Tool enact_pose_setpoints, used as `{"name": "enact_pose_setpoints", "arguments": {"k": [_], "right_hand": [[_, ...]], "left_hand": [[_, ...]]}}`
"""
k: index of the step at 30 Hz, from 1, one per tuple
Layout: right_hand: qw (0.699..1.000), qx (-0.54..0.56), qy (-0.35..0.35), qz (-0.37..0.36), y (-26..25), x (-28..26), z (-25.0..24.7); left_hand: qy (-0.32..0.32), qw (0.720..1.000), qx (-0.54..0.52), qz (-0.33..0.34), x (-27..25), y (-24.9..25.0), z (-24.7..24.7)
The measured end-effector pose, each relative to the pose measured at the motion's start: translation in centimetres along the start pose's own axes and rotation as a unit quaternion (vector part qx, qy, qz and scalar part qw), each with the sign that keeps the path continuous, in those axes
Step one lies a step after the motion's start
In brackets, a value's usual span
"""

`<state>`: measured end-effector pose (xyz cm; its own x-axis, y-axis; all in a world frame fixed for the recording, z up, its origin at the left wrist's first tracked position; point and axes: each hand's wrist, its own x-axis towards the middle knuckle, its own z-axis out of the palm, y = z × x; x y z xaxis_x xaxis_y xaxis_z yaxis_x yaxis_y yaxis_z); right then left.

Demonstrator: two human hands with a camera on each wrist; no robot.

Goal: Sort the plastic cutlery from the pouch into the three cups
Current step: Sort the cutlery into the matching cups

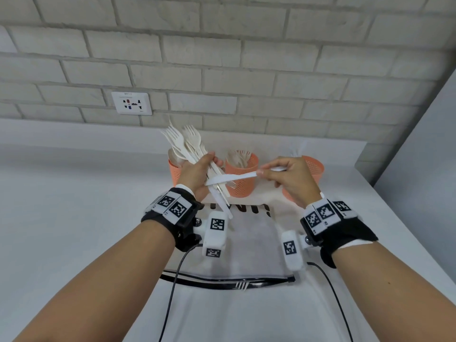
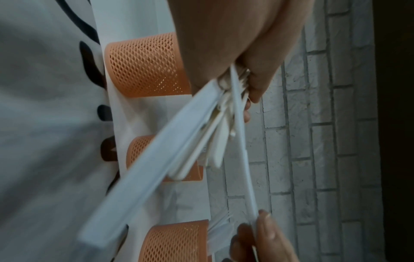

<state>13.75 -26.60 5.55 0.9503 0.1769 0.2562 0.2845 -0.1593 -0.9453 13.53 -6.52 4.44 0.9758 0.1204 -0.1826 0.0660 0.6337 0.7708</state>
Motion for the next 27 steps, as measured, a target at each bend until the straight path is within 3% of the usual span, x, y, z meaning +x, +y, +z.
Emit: {"name": "enact_pose_setpoints", "arguments": {"k": [6,11,14,19,22,27], "right_hand": [[0.976,-0.167,-0.133,0.049,0.8,-0.3,-1.2],[0.945,-0.269,-0.184,0.039,1.8,-1.1,0.4],[0.955,-0.192,-0.212,0.071,1.9,-1.6,2.4],[0.977,-0.069,-0.184,0.079,1.3,-1.8,4.4],[0.977,-0.039,-0.206,0.047,1.5,-1.9,4.7],[0.97,-0.033,-0.229,0.078,1.9,-2.0,1.6]], "left_hand": [[0.055,0.998,-0.017,0.022,1.0,-0.4,-0.6],[0.07,0.996,-0.041,0.038,1.2,-0.3,0.0],[0.068,0.996,-0.047,0.034,1.1,-0.2,0.8],[0.072,0.997,0.008,0.035,1.4,-0.8,1.1],[0.068,0.997,0.004,0.03,1.3,-0.8,1.4],[0.073,0.994,-0.084,0.023,1.9,0.6,0.4]]}}
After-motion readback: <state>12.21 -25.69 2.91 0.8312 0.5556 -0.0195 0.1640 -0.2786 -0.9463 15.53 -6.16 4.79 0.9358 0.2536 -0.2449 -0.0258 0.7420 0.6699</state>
